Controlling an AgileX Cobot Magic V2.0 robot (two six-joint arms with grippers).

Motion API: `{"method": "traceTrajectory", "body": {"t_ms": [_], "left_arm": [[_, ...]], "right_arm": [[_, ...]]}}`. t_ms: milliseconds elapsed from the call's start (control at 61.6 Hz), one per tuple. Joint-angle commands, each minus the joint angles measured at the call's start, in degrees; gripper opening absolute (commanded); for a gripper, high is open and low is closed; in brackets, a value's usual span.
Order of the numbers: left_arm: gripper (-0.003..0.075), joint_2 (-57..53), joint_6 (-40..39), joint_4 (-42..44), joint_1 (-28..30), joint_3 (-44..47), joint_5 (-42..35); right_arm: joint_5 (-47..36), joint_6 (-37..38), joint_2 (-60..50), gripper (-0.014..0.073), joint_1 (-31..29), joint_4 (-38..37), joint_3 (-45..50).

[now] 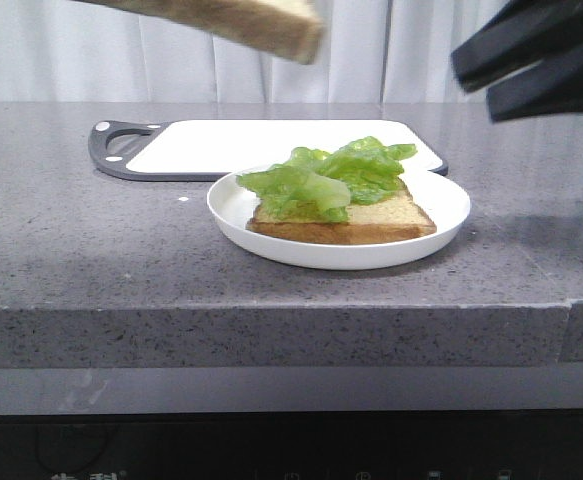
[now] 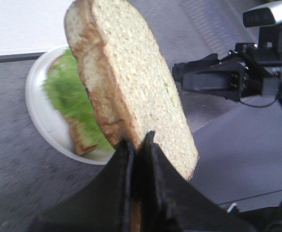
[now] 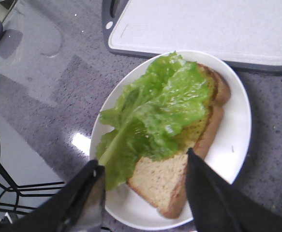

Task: Left arm grabs bread, right arm adds lettuce
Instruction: 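Lower the held bread slice onto the lettuce with the left gripper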

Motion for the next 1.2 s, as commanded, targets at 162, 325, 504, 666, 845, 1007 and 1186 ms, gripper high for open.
{"method": "traceTrajectory", "body": {"t_ms": [162,325,504,666,845,1007,1186], "left_arm": [[-0.0020,11.69,19.61,-25.06,0.06,-1.70,1.85],[-0.0020,21.12,24.18,-28.34,0.06,-5.28,7.28],[-0.0020,29.00,24.18,-28.34,0.06,-8.99,10.53],[-0.0020,33.25,24.18,-28.34,0.06,-9.53,11.10],[-0.0018,34.23,24.18,-27.95,0.06,-9.53,10.81],[0.0191,34.01,24.18,-27.95,0.17,-9.53,10.81],[0.0370,32.79,23.83,-27.45,0.42,-9.53,10.81]], "right_arm": [[8.16,2.95,-14.39,0.0405,-0.37,-3.98,-1.48],[6.97,2.95,-20.13,0.0405,-0.37,-4.09,-1.48],[6.18,2.95,-21.72,0.0405,-0.37,-4.28,-1.48],[6.18,2.95,-21.71,0.0405,-0.37,-4.69,-1.48],[6.18,2.95,-21.71,0.0405,-0.37,-4.69,-1.48],[6.18,2.95,-21.71,0.0405,-0.37,-4.69,-1.48],[6.09,3.11,-21.71,0.0405,-0.37,-6.42,-1.48]]}}
